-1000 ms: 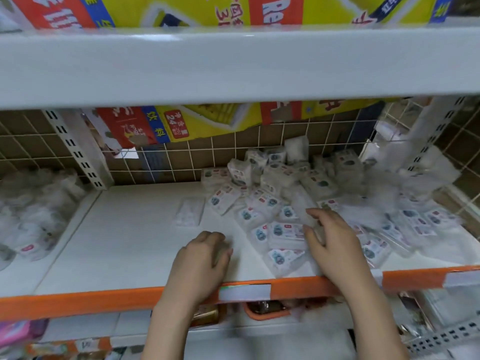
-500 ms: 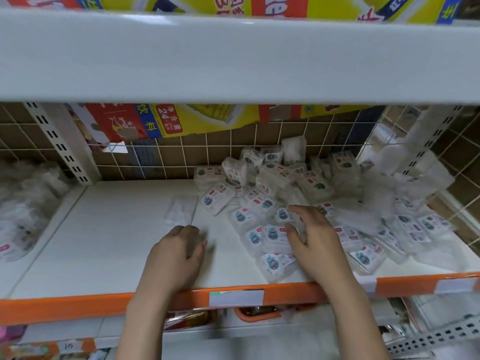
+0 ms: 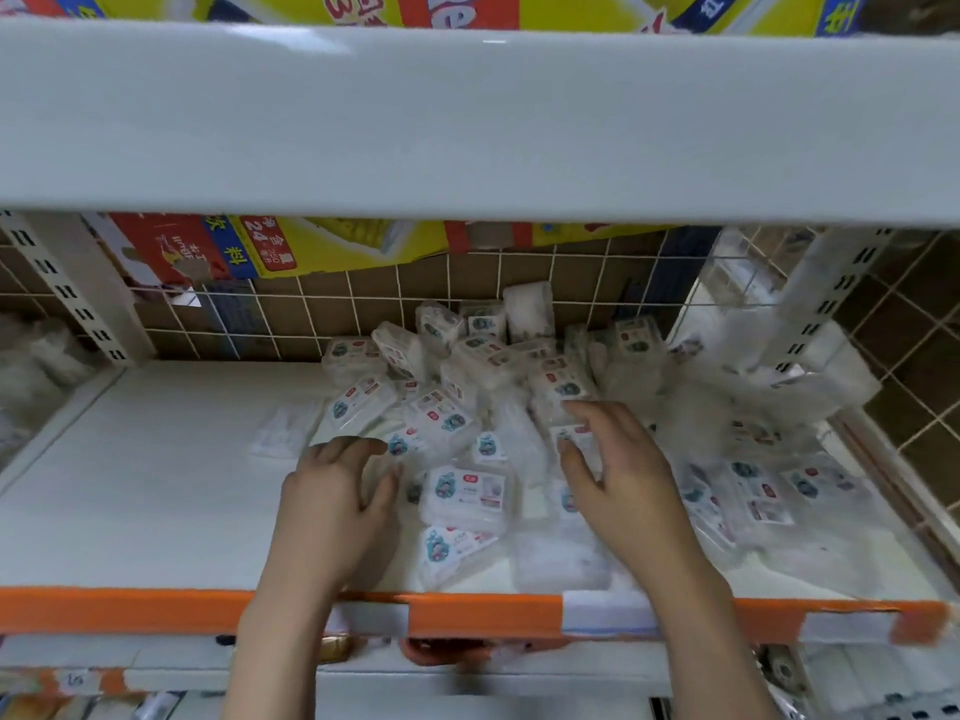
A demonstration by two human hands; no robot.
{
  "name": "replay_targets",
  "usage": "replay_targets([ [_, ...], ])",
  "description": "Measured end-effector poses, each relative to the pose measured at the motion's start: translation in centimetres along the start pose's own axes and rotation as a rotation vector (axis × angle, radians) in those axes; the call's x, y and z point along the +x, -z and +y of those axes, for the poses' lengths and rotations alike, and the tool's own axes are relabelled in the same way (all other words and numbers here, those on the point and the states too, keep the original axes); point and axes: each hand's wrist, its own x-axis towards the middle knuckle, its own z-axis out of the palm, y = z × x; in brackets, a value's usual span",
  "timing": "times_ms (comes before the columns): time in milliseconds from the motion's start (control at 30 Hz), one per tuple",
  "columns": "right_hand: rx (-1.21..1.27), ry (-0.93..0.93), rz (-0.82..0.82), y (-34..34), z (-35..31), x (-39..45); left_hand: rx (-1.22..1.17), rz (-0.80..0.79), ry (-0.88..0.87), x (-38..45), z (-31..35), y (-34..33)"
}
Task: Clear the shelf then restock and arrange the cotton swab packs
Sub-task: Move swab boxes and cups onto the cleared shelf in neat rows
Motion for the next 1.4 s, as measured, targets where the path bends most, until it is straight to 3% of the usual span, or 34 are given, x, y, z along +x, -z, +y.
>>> replay_targets([
  [200,-0.023,-0.019,0.024,5.5,6.3,-0.5,-0.035,0.114,-0.108,0.5,8.6,-3.8],
  [433,-0.061,-0.127,0.035,9.8,12.3,-1.6,-0.081,0.044,-0.222,1.3,15.6,-6.9],
  [667,-0.140,-0.295,-0.103,11.9,17.6,2.1,-0.045,0.029,-0.219,0.7,17.0,-7.9],
  [1033,-0.383,-0.305,-0.437,11.7,22.8,6.6,0.035,0.015,-0.182,-0.3,16.9,-7.8],
  [1400,-0.361,-0.223,-0.316,11.7,22.5,5.7,0.038,-0.056,-0.224,0.9,19.3,-8.6],
])
